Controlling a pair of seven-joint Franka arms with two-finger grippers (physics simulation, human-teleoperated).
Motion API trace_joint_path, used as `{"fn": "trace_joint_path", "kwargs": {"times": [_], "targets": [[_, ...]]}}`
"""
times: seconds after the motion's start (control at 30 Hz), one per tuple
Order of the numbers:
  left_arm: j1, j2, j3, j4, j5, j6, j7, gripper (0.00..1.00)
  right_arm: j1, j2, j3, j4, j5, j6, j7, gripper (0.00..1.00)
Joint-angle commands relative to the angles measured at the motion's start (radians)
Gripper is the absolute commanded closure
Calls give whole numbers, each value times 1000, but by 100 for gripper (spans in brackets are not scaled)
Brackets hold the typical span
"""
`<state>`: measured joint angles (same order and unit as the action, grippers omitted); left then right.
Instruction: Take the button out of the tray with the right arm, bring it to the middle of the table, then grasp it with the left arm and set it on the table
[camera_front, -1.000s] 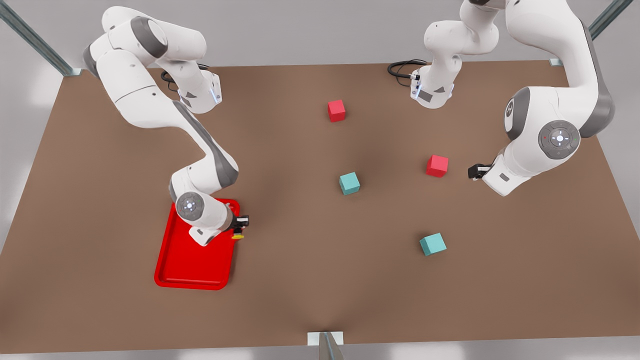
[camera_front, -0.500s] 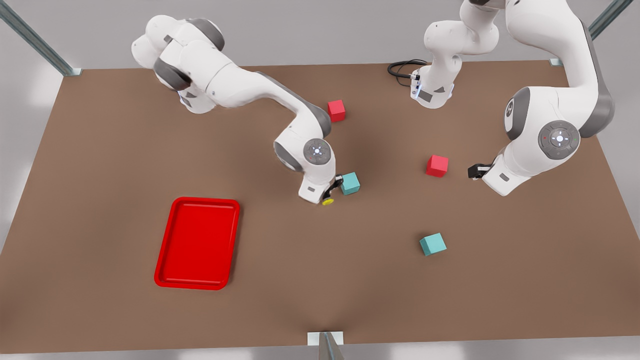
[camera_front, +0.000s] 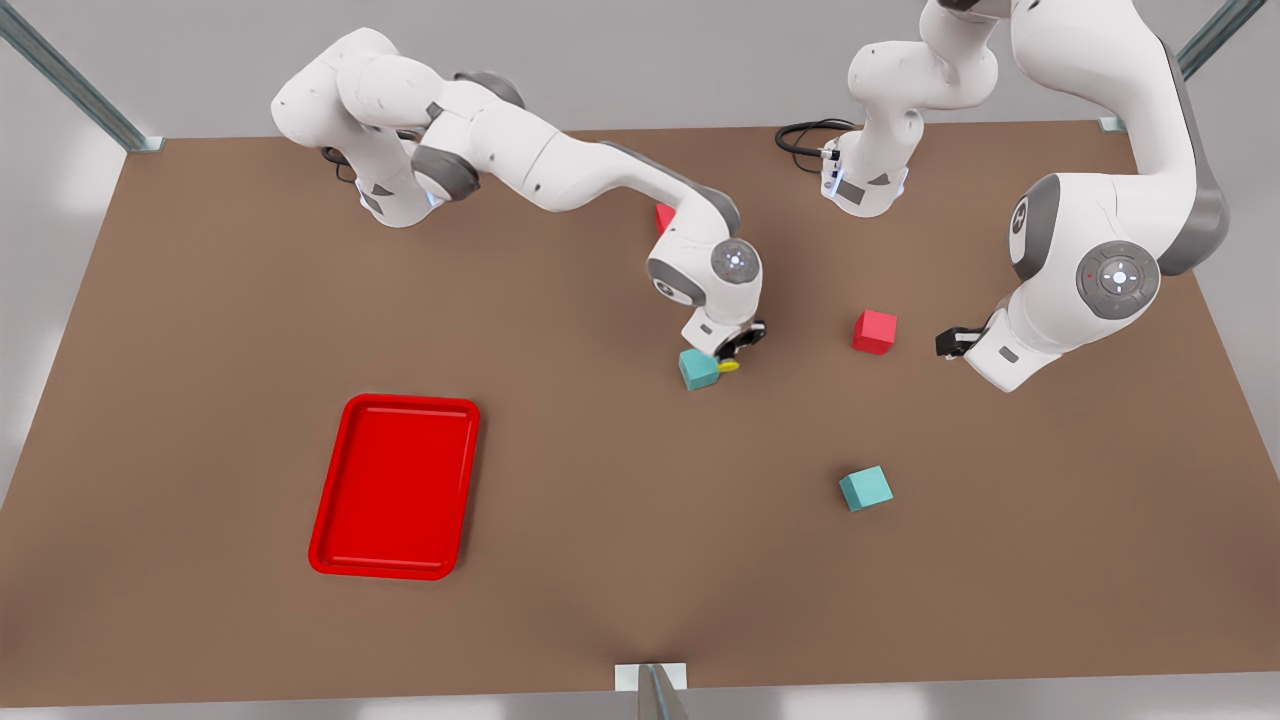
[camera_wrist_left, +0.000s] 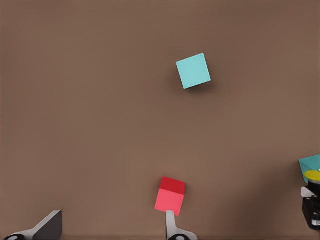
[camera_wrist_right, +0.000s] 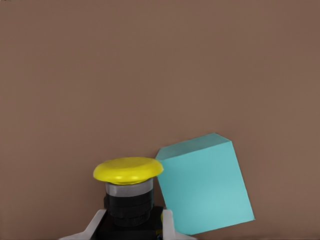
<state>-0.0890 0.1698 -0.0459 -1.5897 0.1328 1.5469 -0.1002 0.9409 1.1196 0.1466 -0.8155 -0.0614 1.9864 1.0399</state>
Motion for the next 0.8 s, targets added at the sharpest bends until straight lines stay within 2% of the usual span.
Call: {"fn": "trace_joint_path", "kwargs": {"times": [0.0, 0.27, 0.3, 0.33, 0.47, 0.5, 0.53, 0.57, 0.67, 0.77], "targets": [[0, -1, 0, 0, 1, -1, -1, 0, 10, 12, -1, 10, 8, 18, 411, 58], [0, -1, 0, 0, 1, -1, -1, 0, 75, 45, -47, 10, 8, 66, 437, 57], [0, -1, 0, 0, 1, -1, -1, 0, 85, 51, -64, 10, 8, 72, 434, 56], [0, -1, 0, 0, 1, -1, -1, 0, 85, 55, -64, 10, 8, 75, 430, 48], [0, -1, 0, 0, 1, -1, -1, 0, 87, 60, -62, 9, 8, 77, 400, 46], [0, -1, 0, 0, 1, -1, -1, 0, 87, 63, -62, 9, 8, 77, 388, 41], [0, -1, 0, 0, 1, -1, -1, 0, 88, 63, -62, 7, 8, 78, 385, 26], [0, -1, 0, 0, 1, -1, -1, 0, 88, 63, -58, 7, 9, 87, 377, 2], [0, -1, 0, 0, 1, -1, -1, 0, 82, 42, -59, 6, 8, 94, 329, 0], [0, -1, 0, 0, 1, -1, -1, 0, 61, -87, -55, -4, 5, 80, 322, 0]]}}
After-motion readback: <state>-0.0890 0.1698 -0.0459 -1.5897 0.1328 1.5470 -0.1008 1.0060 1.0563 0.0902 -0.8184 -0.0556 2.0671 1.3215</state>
